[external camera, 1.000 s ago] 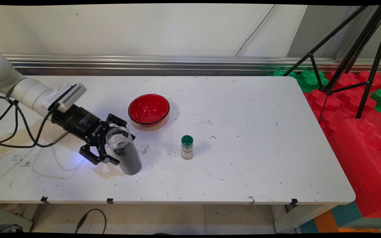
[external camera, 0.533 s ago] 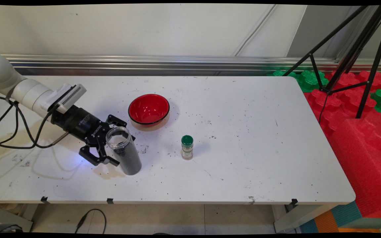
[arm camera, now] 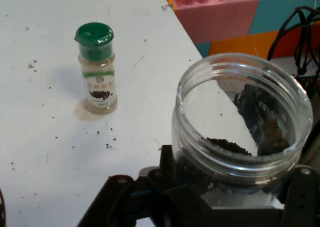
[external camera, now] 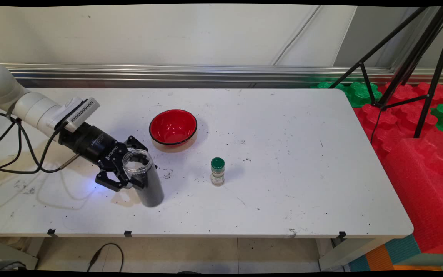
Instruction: Pour the black seasoning powder in the red bowl
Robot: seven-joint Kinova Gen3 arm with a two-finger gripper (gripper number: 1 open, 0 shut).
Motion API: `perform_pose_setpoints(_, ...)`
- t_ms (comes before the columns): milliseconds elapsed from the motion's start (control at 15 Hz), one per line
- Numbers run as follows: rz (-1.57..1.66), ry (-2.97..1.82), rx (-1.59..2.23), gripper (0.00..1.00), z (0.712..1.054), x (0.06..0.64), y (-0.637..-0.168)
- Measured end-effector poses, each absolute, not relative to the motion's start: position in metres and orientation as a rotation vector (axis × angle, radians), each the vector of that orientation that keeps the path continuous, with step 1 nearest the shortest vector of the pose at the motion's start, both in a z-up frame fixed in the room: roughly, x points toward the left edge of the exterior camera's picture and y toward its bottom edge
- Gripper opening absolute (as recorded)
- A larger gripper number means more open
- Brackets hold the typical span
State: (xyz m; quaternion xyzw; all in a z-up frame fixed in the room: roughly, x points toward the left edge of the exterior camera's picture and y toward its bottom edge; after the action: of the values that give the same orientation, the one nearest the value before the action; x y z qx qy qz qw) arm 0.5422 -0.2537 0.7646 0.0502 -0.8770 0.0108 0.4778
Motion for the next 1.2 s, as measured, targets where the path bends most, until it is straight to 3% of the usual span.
perform_pose_setpoints(1200, 0.121, -2.085, 0.299, 0.0, 0.801, 0.534, -0.273)
